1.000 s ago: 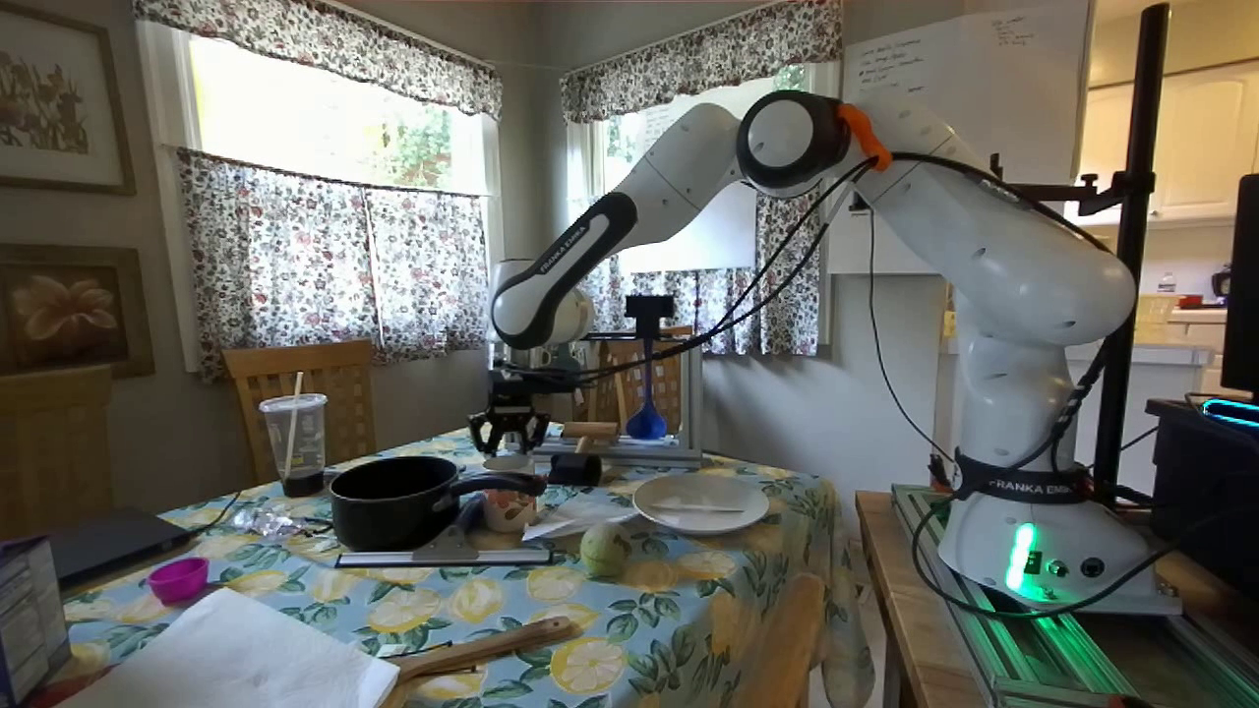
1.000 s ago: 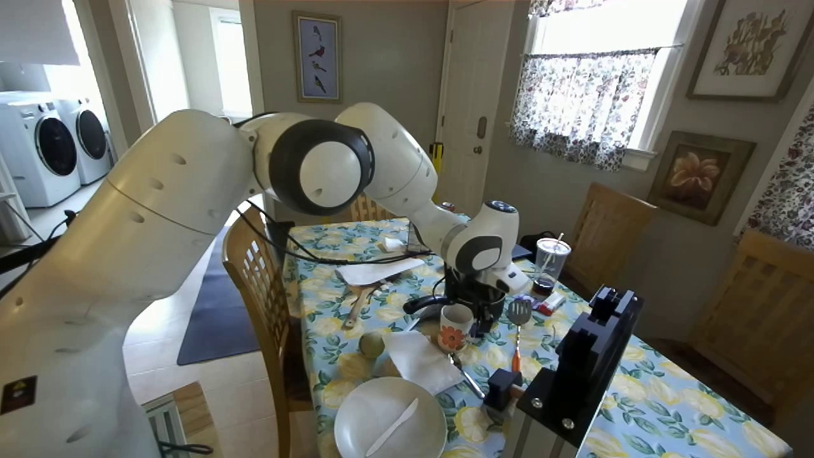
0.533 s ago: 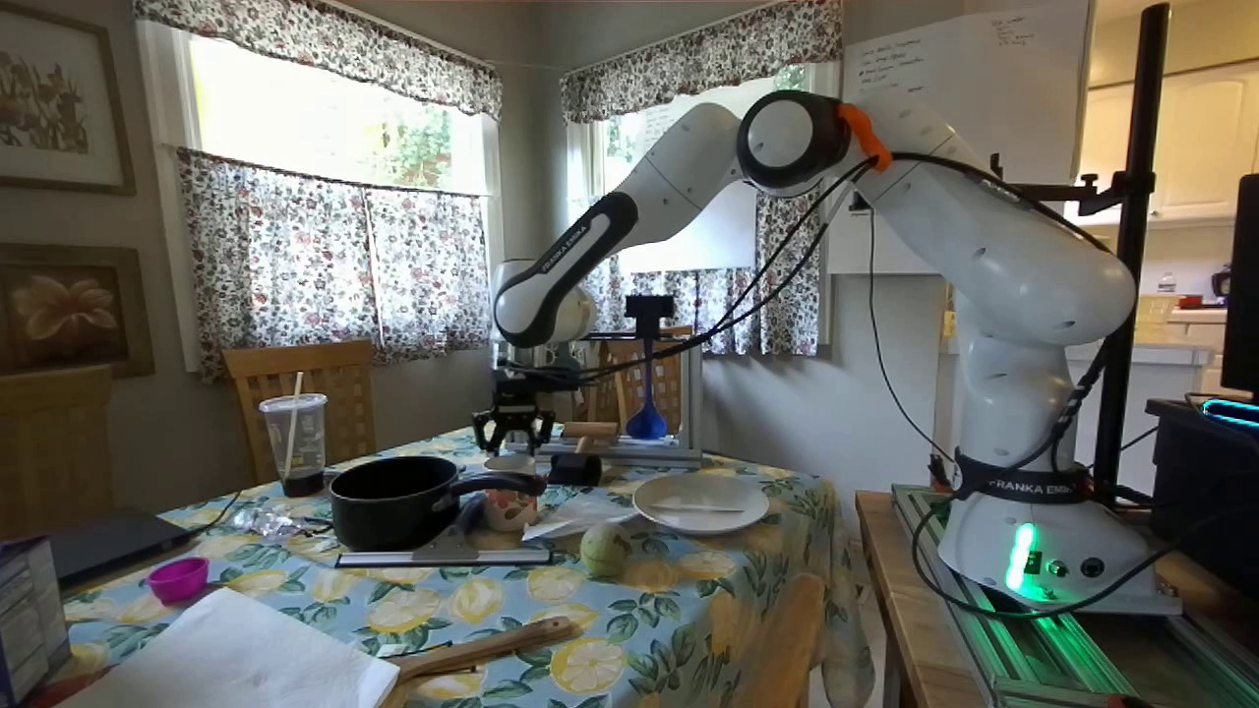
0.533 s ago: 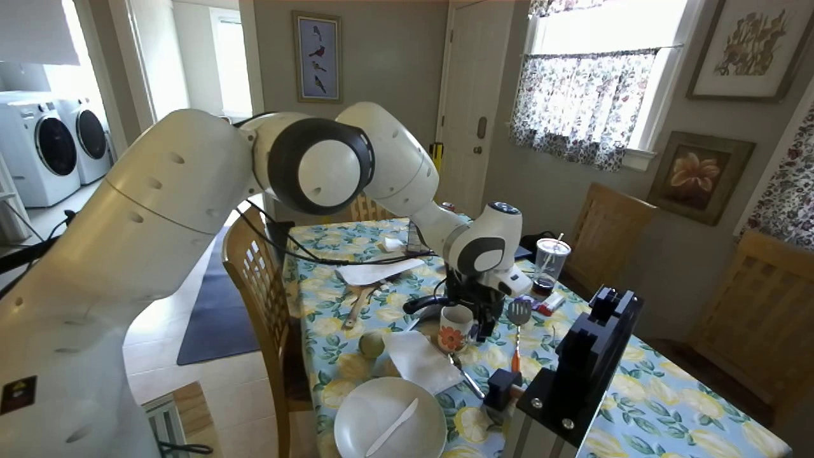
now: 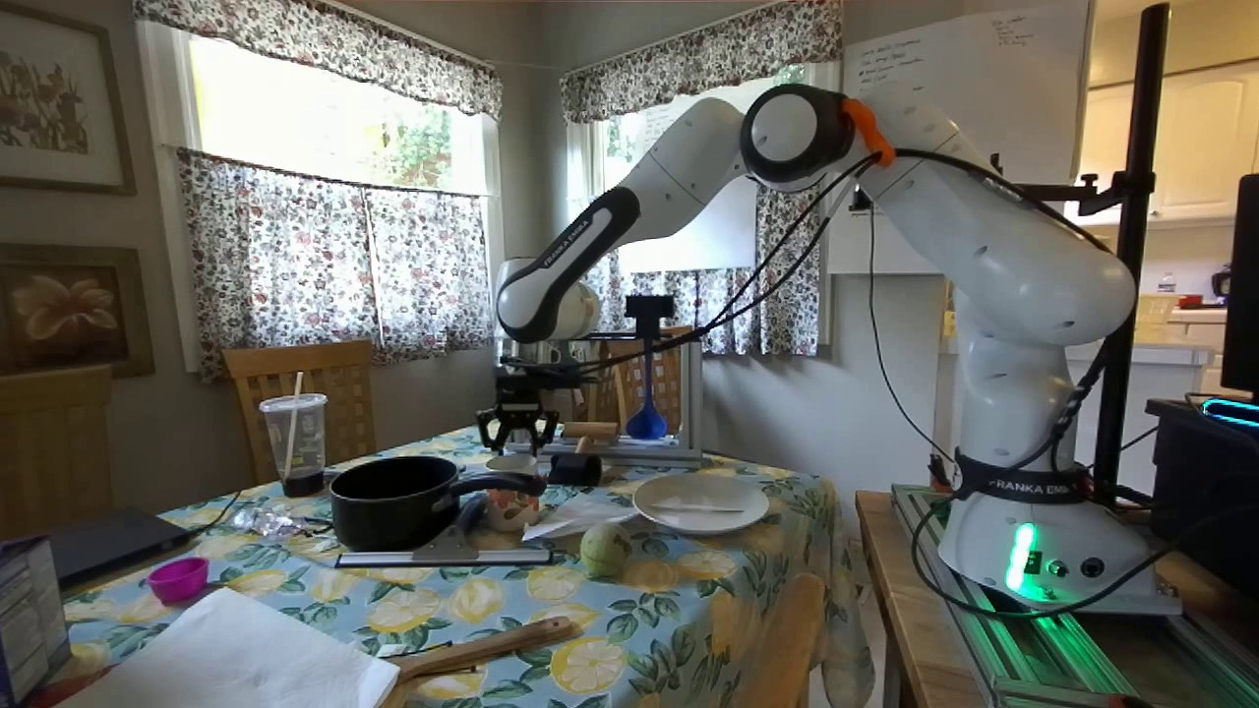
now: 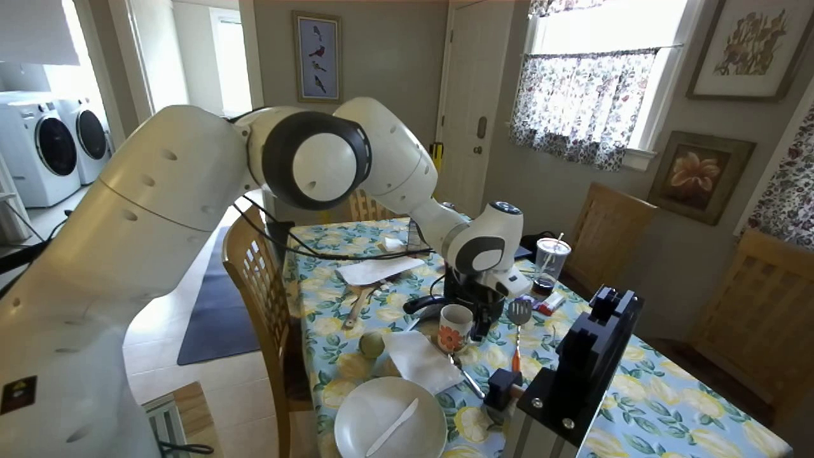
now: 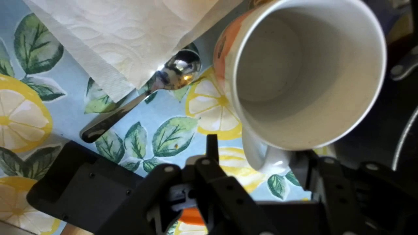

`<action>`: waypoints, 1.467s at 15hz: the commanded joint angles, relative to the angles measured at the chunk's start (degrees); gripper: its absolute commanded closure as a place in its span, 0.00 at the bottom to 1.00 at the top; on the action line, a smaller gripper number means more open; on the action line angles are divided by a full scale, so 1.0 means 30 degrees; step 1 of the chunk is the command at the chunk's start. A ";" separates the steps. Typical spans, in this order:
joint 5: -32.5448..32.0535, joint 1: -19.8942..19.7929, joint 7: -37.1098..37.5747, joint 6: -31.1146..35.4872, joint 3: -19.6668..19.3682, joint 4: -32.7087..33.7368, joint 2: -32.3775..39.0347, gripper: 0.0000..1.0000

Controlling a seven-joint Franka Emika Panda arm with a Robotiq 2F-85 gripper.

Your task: Rotate the white mug clockwise

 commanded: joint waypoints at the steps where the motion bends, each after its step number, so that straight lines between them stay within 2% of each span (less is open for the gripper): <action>1: 0.0537 0.0188 0.0718 0.0302 -0.0378 -0.1661 -0.1208 0.39; 5: 0.0707 0.0198 0.1538 0.0473 -0.0544 -0.2634 -0.1823 0.38; 9: 0.0995 0.0139 0.2348 0.0758 -0.0552 -0.3619 -0.2397 0.43; 15: 0.1324 0.0100 0.3205 0.1387 -0.0505 -0.5481 -0.3600 0.38; 20: 0.1903 0.0038 0.3994 0.1978 -0.0500 -0.7371 -0.4883 0.38; 22: 0.2118 0.0054 0.4283 0.2350 -0.0487 -0.8014 -0.5249 0.40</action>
